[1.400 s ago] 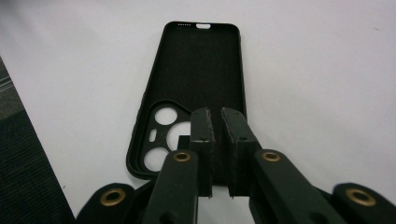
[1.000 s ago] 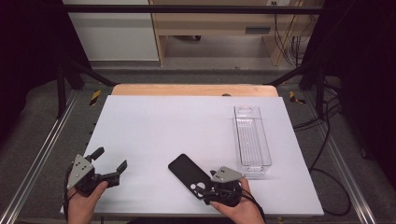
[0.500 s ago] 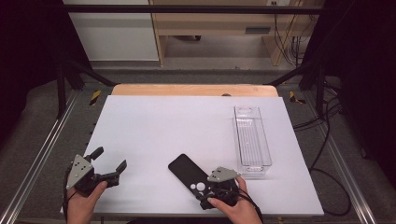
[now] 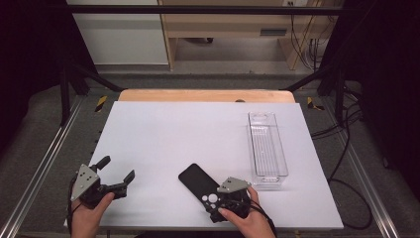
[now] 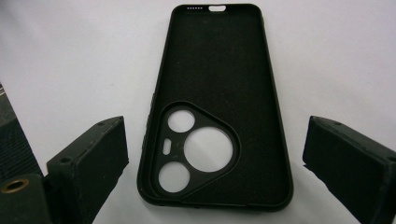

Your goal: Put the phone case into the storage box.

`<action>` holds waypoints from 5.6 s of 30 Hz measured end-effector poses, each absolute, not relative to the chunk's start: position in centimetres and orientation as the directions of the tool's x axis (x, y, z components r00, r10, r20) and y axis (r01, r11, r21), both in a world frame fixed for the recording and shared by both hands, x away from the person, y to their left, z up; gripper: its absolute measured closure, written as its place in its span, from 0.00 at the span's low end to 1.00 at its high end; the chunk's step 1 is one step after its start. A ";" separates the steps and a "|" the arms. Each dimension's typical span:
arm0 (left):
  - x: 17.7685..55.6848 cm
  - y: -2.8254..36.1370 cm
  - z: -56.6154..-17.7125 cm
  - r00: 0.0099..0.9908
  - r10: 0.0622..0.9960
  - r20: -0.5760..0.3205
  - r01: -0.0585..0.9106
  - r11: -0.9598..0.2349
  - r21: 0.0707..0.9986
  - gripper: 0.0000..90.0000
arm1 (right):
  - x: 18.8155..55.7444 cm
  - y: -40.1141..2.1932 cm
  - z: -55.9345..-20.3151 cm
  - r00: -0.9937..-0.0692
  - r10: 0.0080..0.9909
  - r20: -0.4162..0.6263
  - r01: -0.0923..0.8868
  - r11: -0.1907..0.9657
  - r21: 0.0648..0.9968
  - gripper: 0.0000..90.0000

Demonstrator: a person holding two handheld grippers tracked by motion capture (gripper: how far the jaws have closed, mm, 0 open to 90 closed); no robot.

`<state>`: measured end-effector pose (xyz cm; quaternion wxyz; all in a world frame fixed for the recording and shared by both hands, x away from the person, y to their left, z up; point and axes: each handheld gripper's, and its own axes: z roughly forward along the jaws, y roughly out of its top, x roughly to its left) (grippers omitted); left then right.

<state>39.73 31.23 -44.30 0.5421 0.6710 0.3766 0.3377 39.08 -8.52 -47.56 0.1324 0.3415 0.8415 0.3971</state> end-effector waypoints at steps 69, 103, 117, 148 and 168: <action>39.7 30.2 -44.3 0.512 0.854 0.093 0.125 -0.180 0.976 0.04 | 39.7 -7.3 -46.9 -0.720 0.694 0.018 0.518 0.520 0.679 0.18; 39.8 15.7 -44.4 0.629 0.568 0.531 -0.201 -0.540 0.817 0.11 | 45.2 -8.1 -36.1 -0.746 0.663 0.056 0.542 0.556 0.630 0.19; 38.5 15.0 -45.6 0.535 0.475 0.698 -0.304 -0.663 0.684 0.37 | 44.2 -5.6 -36.3 -0.797 0.600 0.077 0.516 0.608 0.603 0.18; 38.9 16.8 -45.2 0.538 0.477 0.695 -0.235 -0.707 0.667 0.89 | 44.3 -6.8 -35.6 -0.837 0.519 0.174 0.424 0.412 0.806 0.09; 39.8 19.2 -44.9 0.539 0.606 0.585 -0.149 -0.615 0.774 0.89 | 43.7 -9.3 -40.3 -0.782 0.606 0.145 0.405 0.319 0.857 0.15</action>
